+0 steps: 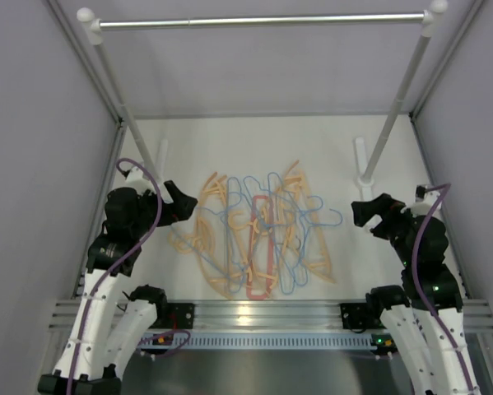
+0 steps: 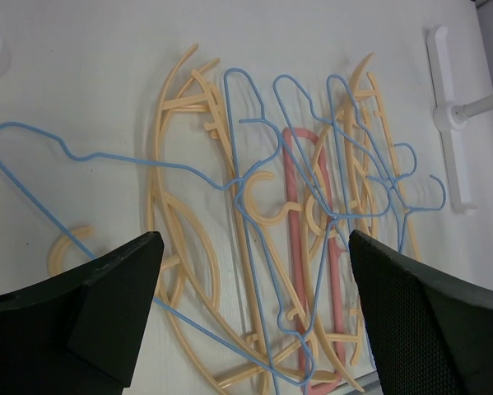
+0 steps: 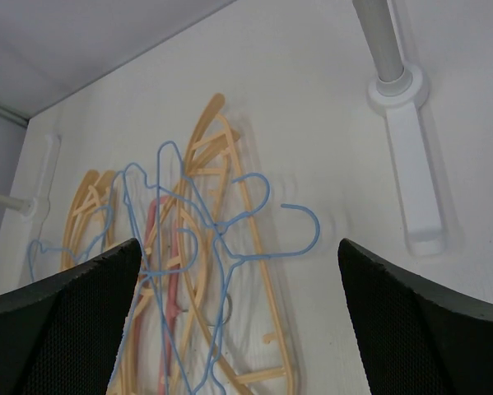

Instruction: Organize the hangers

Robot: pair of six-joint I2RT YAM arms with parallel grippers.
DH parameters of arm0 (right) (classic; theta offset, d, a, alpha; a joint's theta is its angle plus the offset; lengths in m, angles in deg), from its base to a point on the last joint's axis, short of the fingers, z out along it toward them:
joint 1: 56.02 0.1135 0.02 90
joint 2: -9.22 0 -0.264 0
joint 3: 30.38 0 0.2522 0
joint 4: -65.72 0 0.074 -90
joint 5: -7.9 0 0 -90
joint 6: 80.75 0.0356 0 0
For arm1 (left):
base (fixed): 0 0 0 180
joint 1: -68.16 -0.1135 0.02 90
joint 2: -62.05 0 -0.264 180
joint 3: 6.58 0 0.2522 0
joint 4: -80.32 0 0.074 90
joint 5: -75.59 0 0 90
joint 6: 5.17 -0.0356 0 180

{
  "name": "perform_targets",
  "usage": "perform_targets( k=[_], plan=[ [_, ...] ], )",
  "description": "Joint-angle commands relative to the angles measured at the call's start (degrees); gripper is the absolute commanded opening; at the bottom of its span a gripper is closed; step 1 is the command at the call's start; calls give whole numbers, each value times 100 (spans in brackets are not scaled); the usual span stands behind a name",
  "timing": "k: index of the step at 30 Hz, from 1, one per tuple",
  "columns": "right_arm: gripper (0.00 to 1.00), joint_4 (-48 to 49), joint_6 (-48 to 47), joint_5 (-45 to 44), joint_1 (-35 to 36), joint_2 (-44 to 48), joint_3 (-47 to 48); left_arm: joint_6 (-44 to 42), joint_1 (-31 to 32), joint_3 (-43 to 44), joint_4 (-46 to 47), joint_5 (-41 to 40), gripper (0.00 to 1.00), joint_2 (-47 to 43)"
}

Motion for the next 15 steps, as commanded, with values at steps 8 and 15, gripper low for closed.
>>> perform_targets(
  k=[8,15],
  plan=[
    [99,103,-13,333,-59,-293,98,-78,-28,-21,83,166,98,30],
    [99,103,30,421,-59,-284,45,-95,-19,-4,92,324,98,91]
  ],
)
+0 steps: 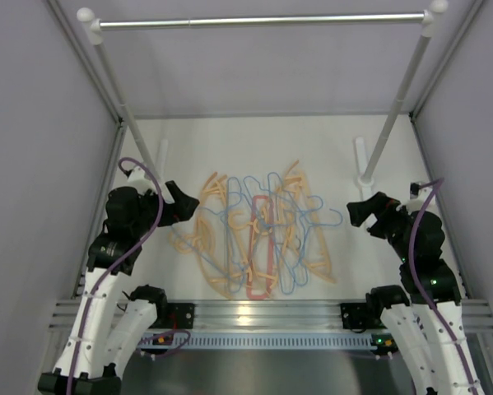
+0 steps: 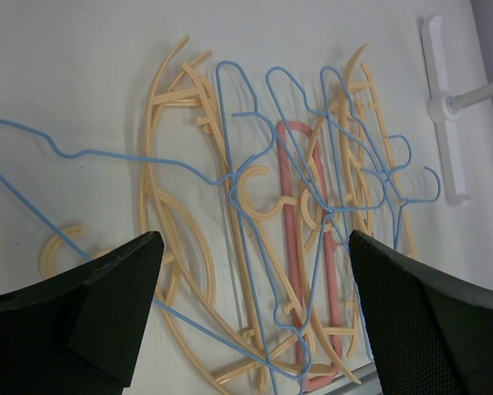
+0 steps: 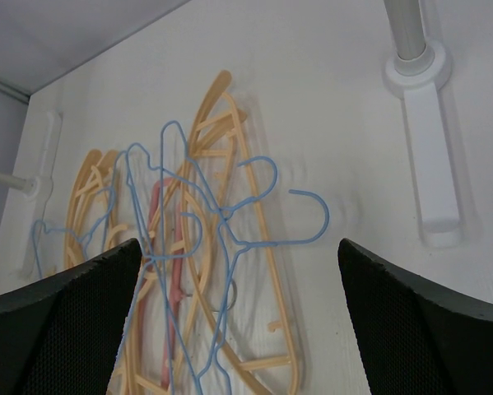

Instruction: Organize the hangers

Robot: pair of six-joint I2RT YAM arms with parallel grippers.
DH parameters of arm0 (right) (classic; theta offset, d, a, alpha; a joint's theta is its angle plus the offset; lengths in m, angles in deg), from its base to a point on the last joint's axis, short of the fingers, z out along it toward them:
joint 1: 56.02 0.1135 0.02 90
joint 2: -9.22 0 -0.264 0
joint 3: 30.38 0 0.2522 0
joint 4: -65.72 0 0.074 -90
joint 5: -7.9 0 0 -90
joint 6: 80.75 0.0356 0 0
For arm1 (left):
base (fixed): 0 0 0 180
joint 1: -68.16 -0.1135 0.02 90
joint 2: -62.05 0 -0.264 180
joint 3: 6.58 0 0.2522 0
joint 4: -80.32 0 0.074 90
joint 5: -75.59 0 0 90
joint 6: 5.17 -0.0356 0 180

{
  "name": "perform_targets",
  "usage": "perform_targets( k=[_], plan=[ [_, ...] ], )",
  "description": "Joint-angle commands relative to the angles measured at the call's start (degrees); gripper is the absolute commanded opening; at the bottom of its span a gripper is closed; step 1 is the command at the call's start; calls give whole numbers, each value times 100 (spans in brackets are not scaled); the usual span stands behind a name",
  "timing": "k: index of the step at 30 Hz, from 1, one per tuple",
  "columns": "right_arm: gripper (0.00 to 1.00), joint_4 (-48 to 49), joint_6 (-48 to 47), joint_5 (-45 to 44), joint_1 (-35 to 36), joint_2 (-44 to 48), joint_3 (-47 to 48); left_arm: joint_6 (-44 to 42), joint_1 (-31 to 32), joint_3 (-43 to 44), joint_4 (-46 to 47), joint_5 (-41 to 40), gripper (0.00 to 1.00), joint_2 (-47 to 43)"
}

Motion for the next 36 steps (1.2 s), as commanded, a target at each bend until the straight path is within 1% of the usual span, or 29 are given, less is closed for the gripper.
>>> perform_targets(
  k=[1,6,10,12,13,15,16,17,18,19,20,21,22,24,25,27,29,30,33,36],
  plan=[
    [100,107,50,143,-59,-15,45,-99,-11,-6,101,208,98,63],
    [99,107,103,363,-59,-15,62,-108,156,-6,119,393,98,168],
    [100,89,112,398,-59,55,-8,-117,420,20,127,508,98,466],
    [99,89,138,398,-59,55,-26,-135,648,55,119,403,96,572],
    [100,98,164,398,-68,47,-26,-135,901,73,110,315,95,695],
    [99,98,217,425,-59,29,-34,-56,1271,108,92,0,93,810],
    [100,107,226,425,-59,29,-43,-3,1482,161,-4,-420,90,854],
    [99,107,243,425,-59,29,-52,154,1884,187,-74,-711,89,941],
    [99,107,252,425,-59,46,-69,260,2079,196,-136,-1071,88,959],
    [99,116,270,425,-59,38,-78,356,2386,118,-171,-1666,86,977],
    [100,98,270,433,-50,46,-96,575,2493,56,-180,-1829,84,995],
    [99,107,279,451,-59,46,-105,699,2581,-5,-172,-1978,82,1012],
    [99,107,279,477,-59,55,-105,944,2826,-145,-171,-2276,76,1056],
    [100,107,279,495,-50,55,-131,1182,3091,-243,-171,-2698,70,1231],
    [99,107,287,521,-59,47,-140,1392,3353,-313,-163,-3101,64,1302],
    [100,107,296,539,-59,12,-149,1692,3653,-349,-145,-3428,62,1556],
    [100,107,288,565,-59,2,-157,1851,3821,-349,-110,-3762,58,1732],
    [100,107,279,565,-59,2,-157,1921,3987,-331,-84,-3860,57,1925],
    [99,107,296,565,-59,20,-175,2141,4199,-278,-40,-4106,53,2303],
    [99,107,296,574,-59,11,-193,2256,4366,-278,127,-4203,51,2488]
  ],
)
